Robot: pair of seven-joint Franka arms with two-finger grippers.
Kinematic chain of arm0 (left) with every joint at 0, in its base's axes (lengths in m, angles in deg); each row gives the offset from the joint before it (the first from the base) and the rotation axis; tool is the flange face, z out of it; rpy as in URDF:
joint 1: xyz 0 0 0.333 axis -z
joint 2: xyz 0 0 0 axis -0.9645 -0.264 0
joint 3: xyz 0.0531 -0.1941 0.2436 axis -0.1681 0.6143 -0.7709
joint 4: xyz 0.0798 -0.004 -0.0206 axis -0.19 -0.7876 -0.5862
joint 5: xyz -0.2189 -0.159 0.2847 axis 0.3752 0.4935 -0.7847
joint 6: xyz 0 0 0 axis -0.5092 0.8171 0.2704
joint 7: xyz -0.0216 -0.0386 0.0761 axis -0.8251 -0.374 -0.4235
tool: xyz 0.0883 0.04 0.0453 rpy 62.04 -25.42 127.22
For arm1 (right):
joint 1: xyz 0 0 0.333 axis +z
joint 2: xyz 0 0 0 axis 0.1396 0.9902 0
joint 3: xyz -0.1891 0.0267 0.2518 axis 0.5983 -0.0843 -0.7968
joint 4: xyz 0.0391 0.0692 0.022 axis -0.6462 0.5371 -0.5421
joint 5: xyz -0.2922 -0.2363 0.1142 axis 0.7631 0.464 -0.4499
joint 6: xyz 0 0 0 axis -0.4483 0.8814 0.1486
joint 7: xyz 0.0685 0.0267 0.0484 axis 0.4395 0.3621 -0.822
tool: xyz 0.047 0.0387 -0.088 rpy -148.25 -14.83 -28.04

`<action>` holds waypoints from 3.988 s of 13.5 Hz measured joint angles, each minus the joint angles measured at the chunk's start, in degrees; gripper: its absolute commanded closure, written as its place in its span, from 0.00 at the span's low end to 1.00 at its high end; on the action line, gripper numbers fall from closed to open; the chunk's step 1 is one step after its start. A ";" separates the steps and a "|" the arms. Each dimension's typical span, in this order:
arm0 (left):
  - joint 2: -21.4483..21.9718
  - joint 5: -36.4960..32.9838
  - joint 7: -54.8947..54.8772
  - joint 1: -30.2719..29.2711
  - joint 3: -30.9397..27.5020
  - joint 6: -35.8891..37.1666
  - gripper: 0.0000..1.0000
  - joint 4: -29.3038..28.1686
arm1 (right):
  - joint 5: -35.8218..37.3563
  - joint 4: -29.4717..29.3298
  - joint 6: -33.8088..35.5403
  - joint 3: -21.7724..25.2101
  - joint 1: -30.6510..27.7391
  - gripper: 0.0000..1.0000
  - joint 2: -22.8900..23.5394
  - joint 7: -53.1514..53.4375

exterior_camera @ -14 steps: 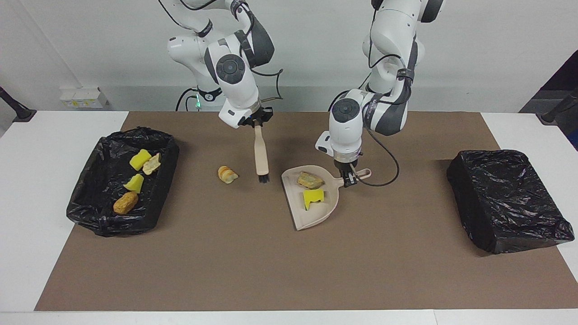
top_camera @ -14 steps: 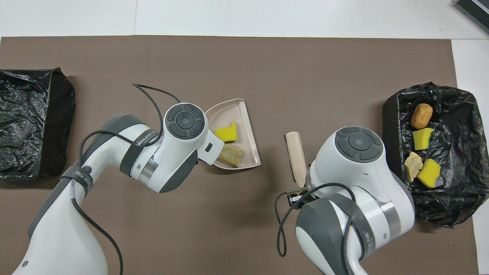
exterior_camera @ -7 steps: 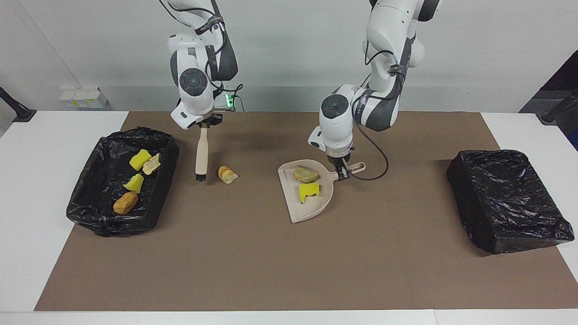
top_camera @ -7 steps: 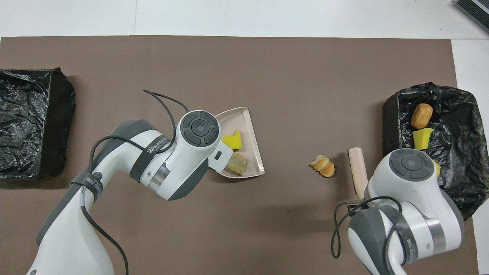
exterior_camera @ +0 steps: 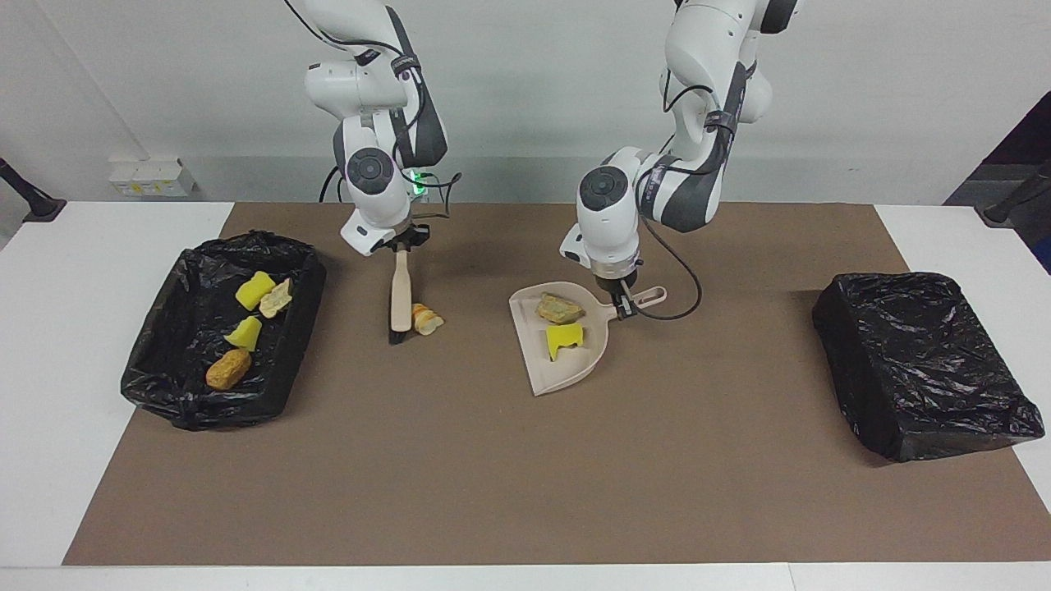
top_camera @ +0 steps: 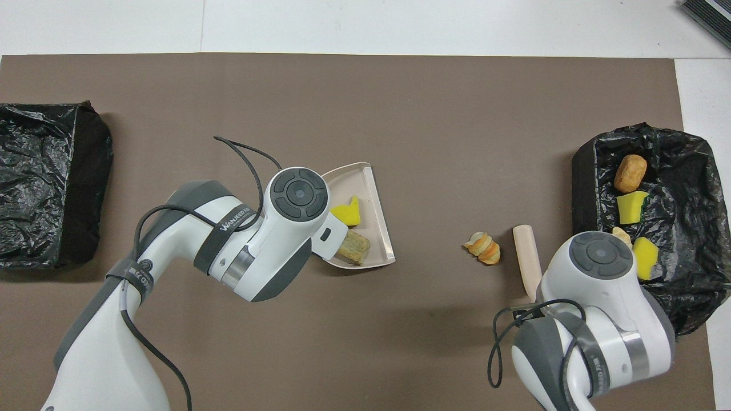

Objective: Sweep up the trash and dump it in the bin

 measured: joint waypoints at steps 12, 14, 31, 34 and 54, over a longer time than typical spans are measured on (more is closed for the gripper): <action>1.03 -1.95 -0.44 0.45 -0.25 1.08 1.00 -1.17 | -40.40 -6.49 -8.36 -0.23 15.40 1.00 4.66 -4.00; 1.03 -2.07 -3.79 -0.21 -0.52 -0.90 1.00 -1.21 | -39.28 -7.58 -7.56 0.10 15.36 1.00 3.54 -3.43; 5.98 3.96 -38.04 -37.42 -2.15 -4.32 1.00 9.35 | -13.75 -16.44 6.99 -0.74 25.23 1.00 4.65 25.77; 3.88 5.87 -45.24 -47.42 -2.28 -3.46 1.00 14.38 | -13.75 -15.72 4.38 -0.74 26.73 1.00 6.58 25.76; -3.17 -29.62 -51.41 -54.78 -2.21 1.97 1.00 23.81 | -13.41 -13.12 -6.46 -0.26 27.63 0.00 9.76 24.74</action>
